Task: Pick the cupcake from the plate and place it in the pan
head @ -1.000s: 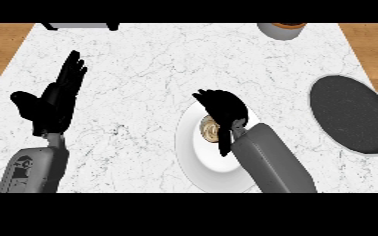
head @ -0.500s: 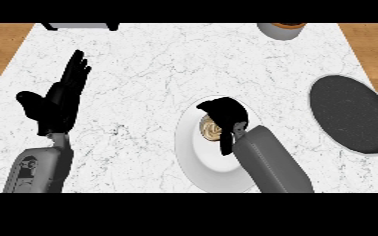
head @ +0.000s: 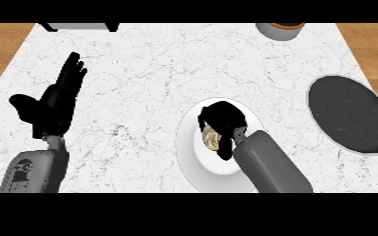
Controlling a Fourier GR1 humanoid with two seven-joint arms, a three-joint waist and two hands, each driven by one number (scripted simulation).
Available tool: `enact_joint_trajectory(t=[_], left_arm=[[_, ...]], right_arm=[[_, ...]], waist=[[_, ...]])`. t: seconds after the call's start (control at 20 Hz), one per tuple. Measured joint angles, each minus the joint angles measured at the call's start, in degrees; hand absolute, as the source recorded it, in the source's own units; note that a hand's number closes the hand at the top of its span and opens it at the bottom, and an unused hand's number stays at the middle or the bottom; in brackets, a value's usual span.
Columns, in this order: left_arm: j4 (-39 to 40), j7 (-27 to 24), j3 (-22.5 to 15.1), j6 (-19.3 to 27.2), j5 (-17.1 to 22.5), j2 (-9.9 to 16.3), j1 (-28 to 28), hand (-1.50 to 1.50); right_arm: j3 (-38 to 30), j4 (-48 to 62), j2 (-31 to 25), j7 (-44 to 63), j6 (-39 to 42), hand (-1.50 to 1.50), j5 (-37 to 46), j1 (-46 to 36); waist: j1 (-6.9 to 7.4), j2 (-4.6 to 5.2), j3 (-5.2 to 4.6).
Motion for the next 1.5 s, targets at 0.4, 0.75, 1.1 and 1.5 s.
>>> enact_joint_trajectory(t=[0.4,0.75,1.1,1.5], left_arm=[[-0.4,0.0,1.6,1.5,-0.2,0.3,2.4,0.0],[-1.1,-0.6,2.5,1.1,0.2,0.9,3.9,0.0],[-3.2,0.1,2.2,0.4,0.7,1.0,4.7,0.0],[-2.5,0.3,0.6,0.3,0.0,0.1,2.6,0.0]], right_arm=[[9.7,-25.5,-13.1,-6.6,-4.3,1.5,1.6,25.1],[5.2,-48.6,-26.8,-11.6,-16.6,1.5,0.3,43.2],[-6.9,-67.1,-32.3,-16.7,-26.4,1.5,-10.3,59.3],[-22.6,-69.4,-30.9,-19.1,-26.5,1.5,-30.2,62.3]], waist=[[-3.74,-1.57,0.02],[-4.83,-1.04,0.05],[-4.12,-0.55,0.11],[-1.59,0.26,0.13]])
